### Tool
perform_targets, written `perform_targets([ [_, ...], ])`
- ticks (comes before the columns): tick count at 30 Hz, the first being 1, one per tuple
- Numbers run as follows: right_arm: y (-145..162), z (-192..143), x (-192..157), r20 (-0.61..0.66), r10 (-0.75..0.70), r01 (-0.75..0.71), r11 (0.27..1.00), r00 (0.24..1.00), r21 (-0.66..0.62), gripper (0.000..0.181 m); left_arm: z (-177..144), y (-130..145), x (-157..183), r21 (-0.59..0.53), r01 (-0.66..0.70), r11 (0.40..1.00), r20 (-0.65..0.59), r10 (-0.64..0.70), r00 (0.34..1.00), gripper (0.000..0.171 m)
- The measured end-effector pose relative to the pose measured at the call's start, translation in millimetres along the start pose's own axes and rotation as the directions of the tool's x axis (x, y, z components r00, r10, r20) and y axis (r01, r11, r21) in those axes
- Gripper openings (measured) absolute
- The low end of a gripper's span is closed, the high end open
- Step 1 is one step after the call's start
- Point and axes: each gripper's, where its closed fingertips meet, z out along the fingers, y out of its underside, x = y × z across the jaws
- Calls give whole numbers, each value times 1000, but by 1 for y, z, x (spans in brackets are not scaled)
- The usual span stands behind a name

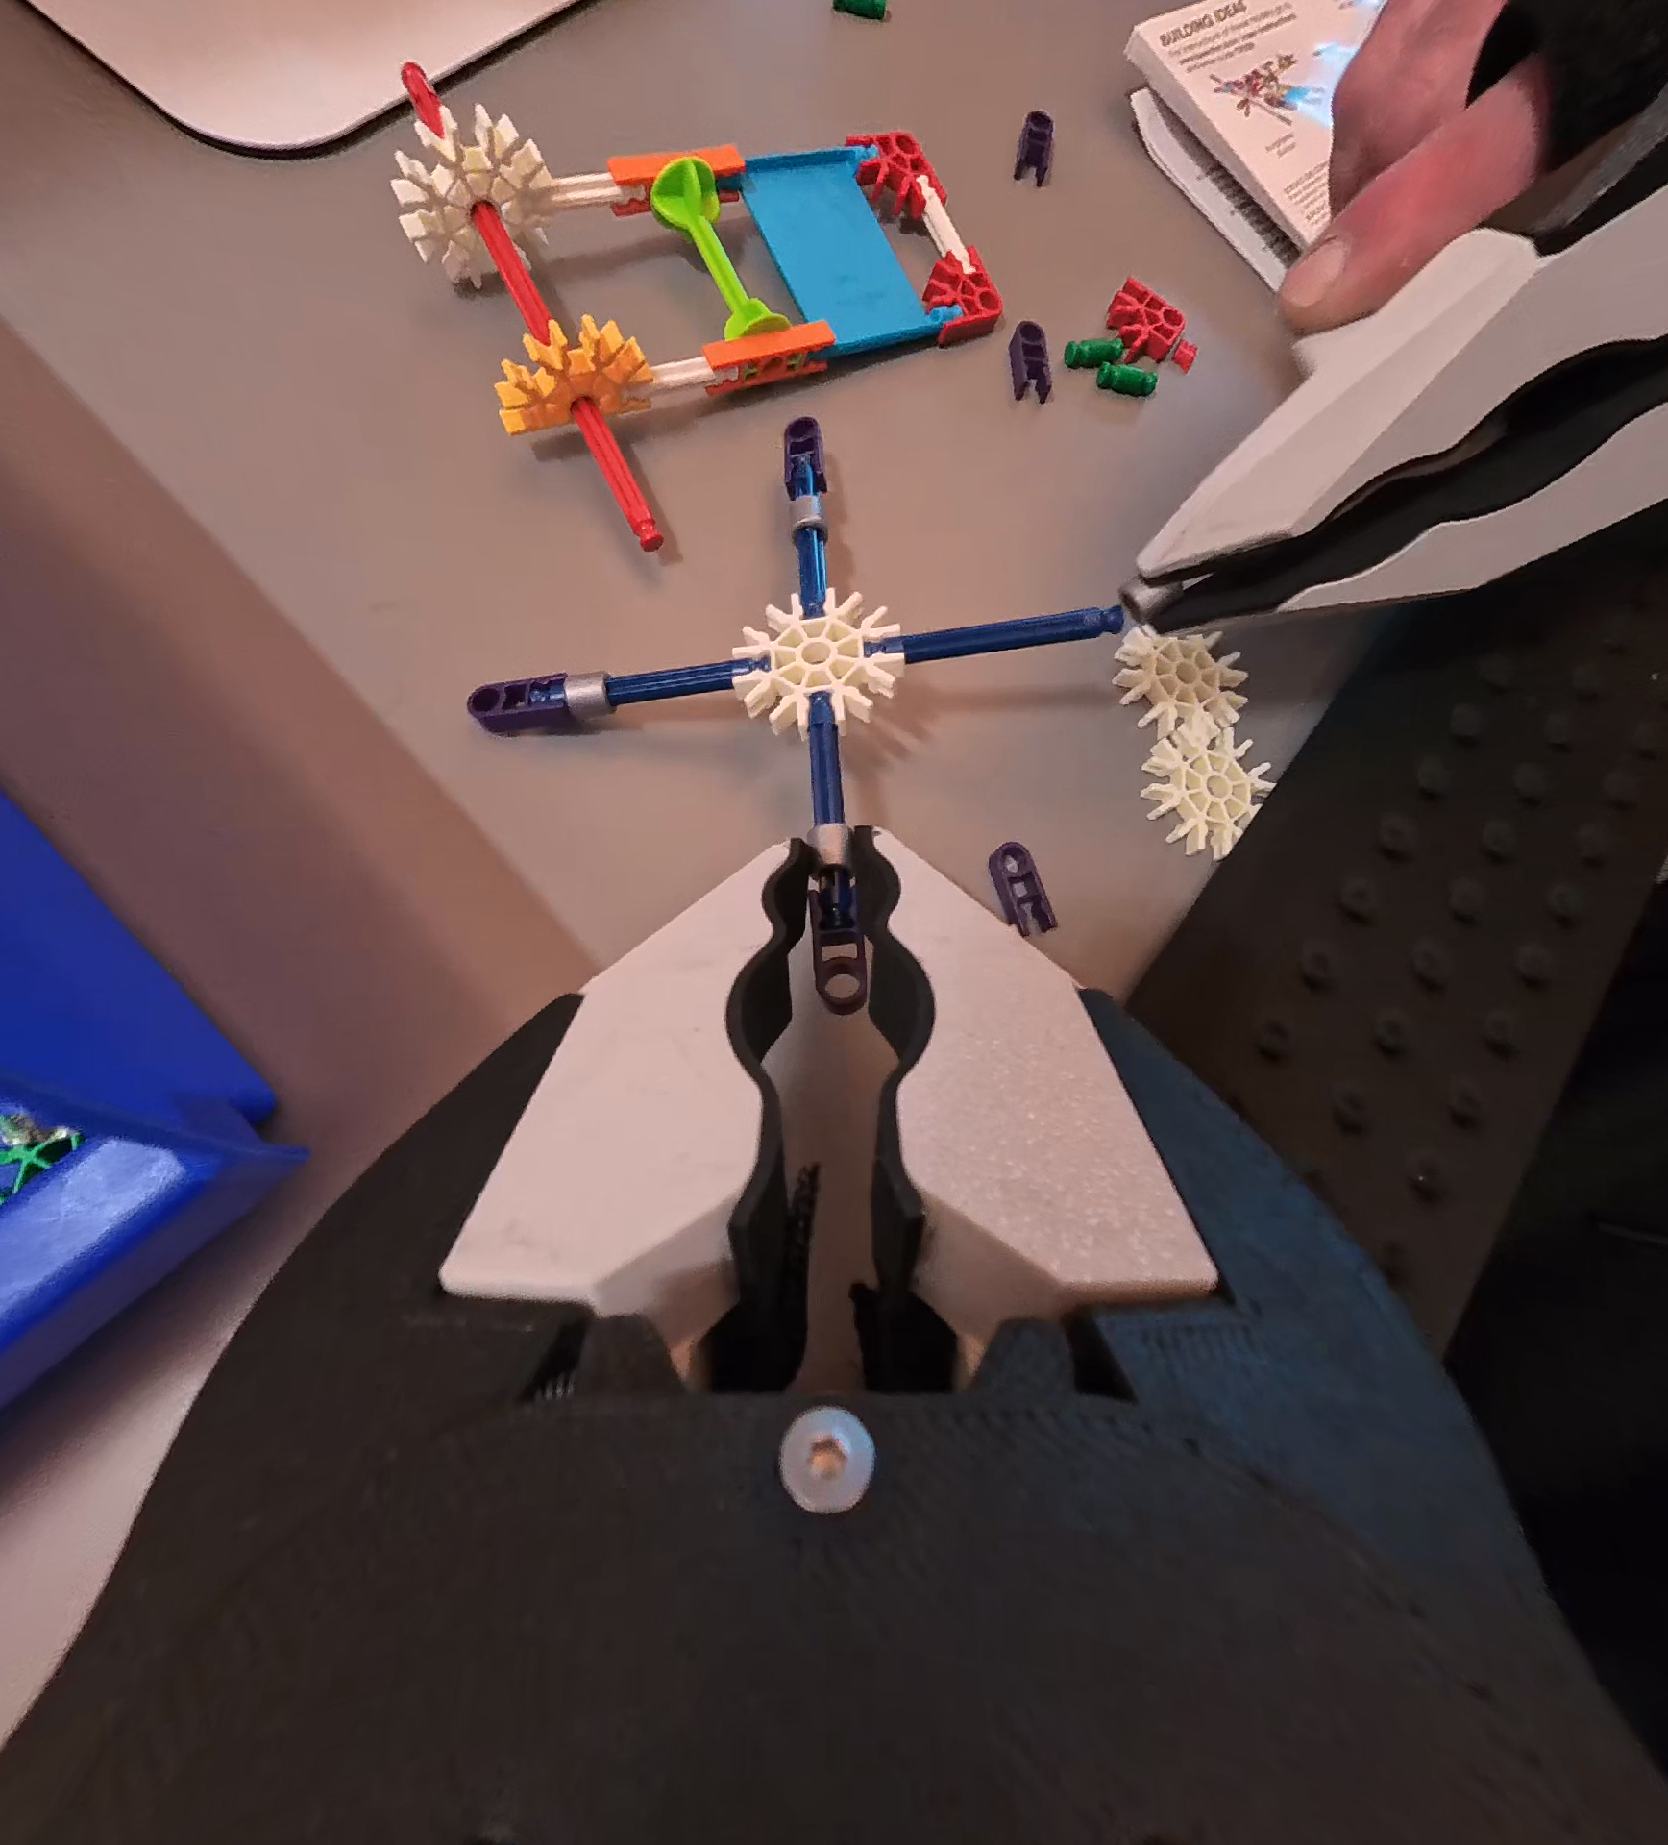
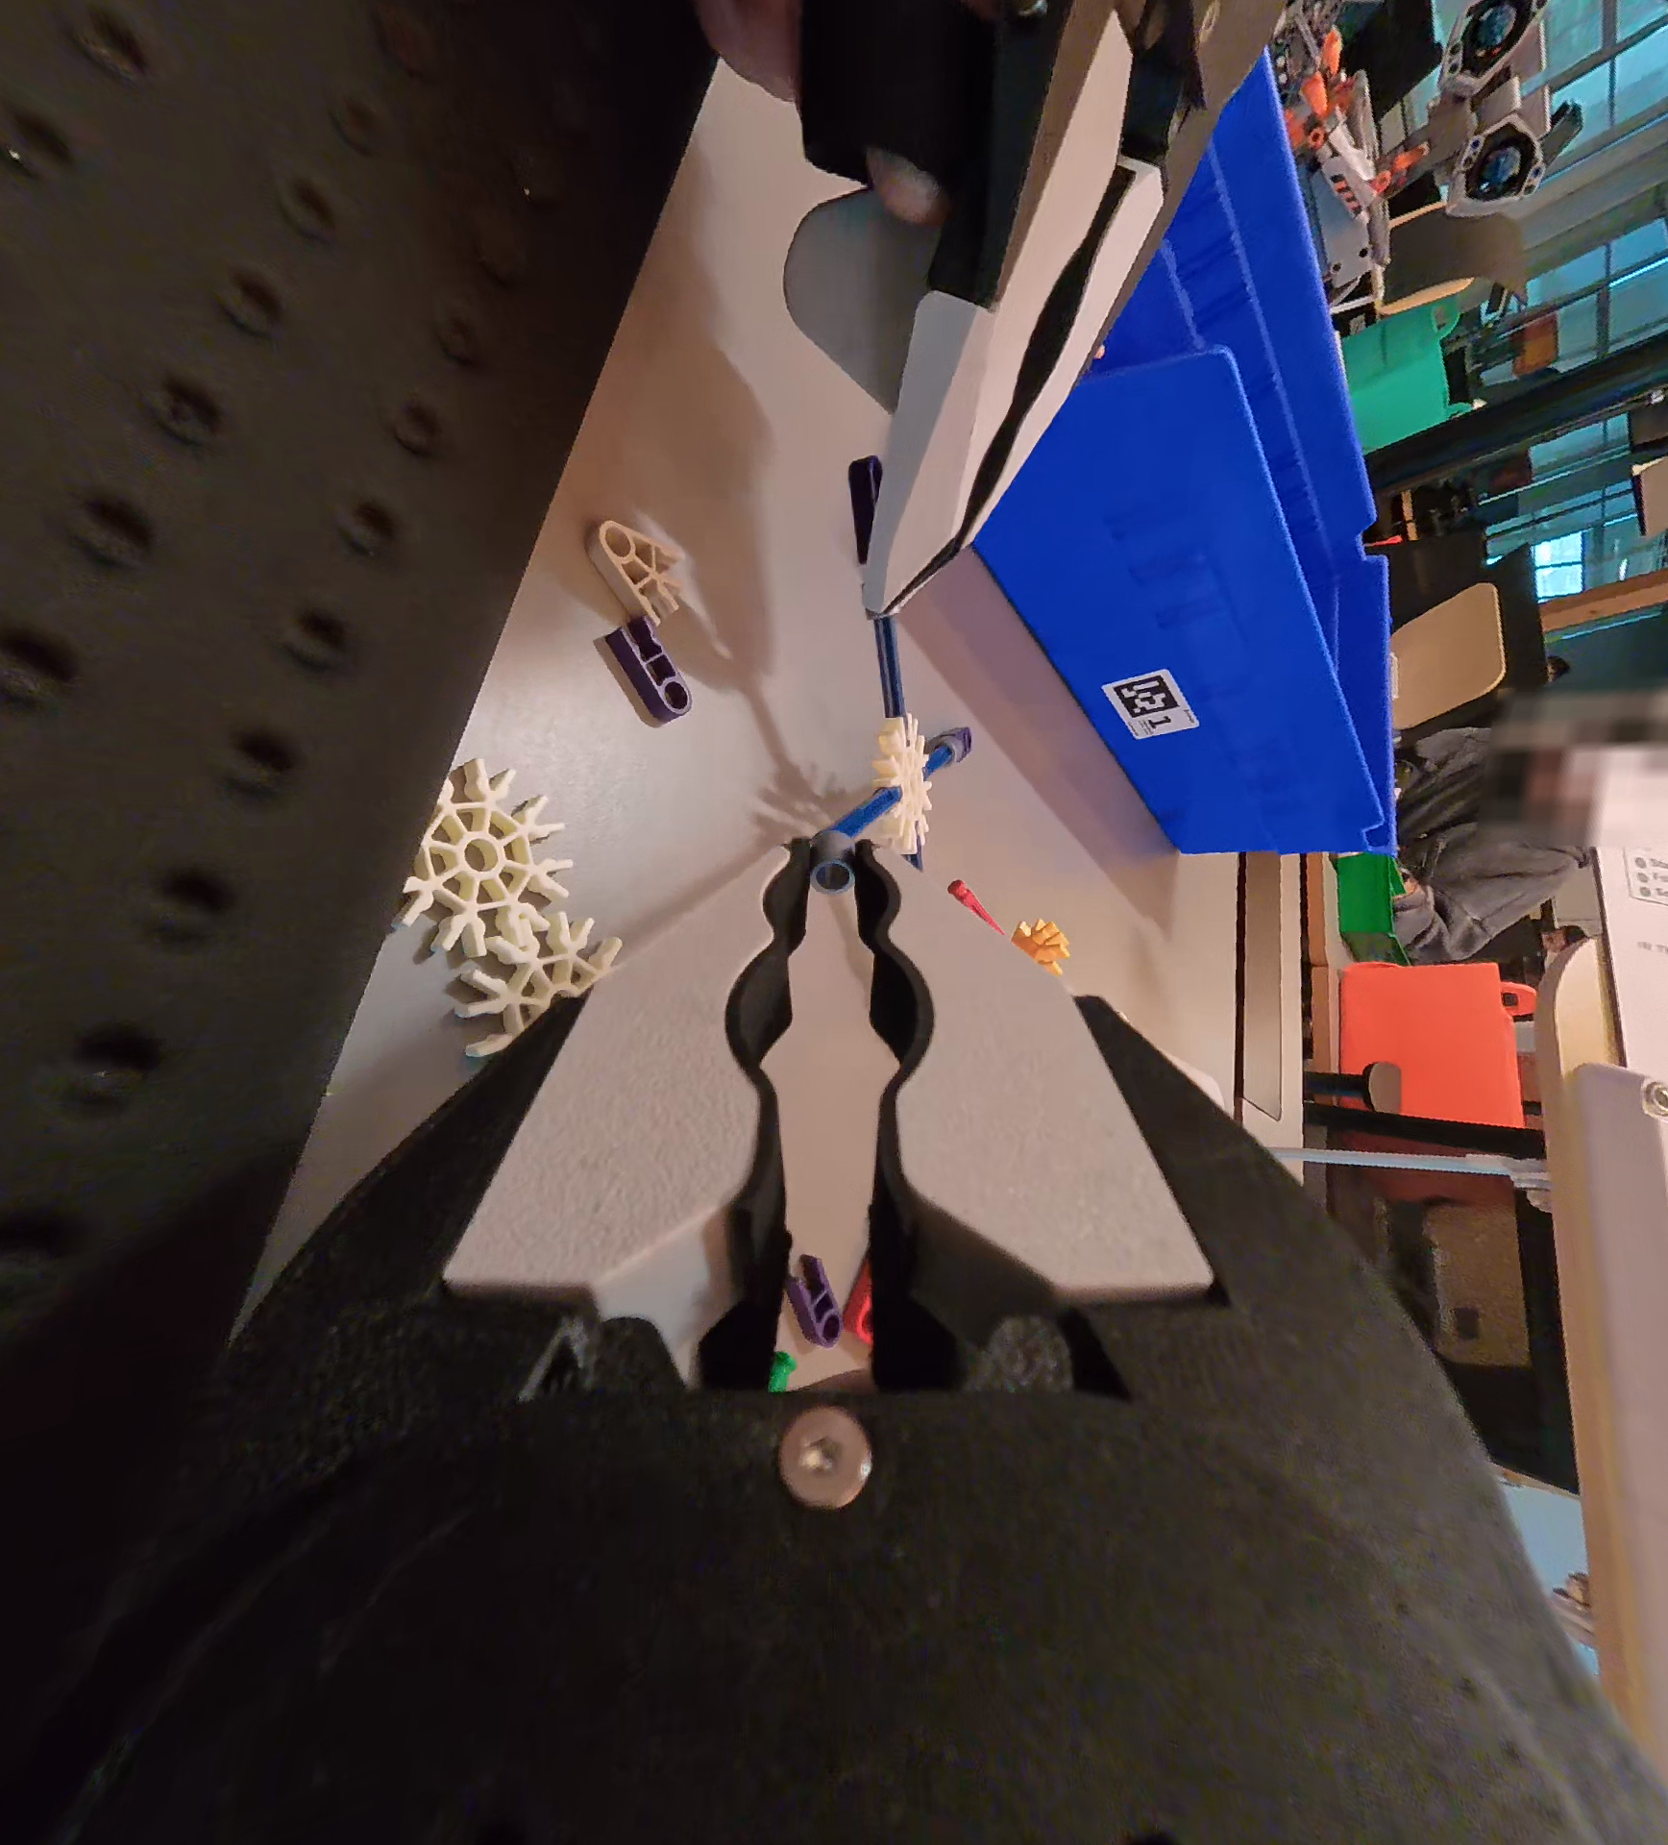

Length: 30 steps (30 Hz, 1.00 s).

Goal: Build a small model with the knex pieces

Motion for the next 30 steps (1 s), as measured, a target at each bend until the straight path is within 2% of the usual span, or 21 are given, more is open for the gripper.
perform_targets([
  [15,-4,-3,1,-15,-35,35,999,999,0,7,-2,-2,1,30,59,998,-55,-57,997,7],
  [30,-1,4,2,-65,-89,86,995,994,-52,6,-2,-4,9,39,80,996,-111,-75,991,7],
])
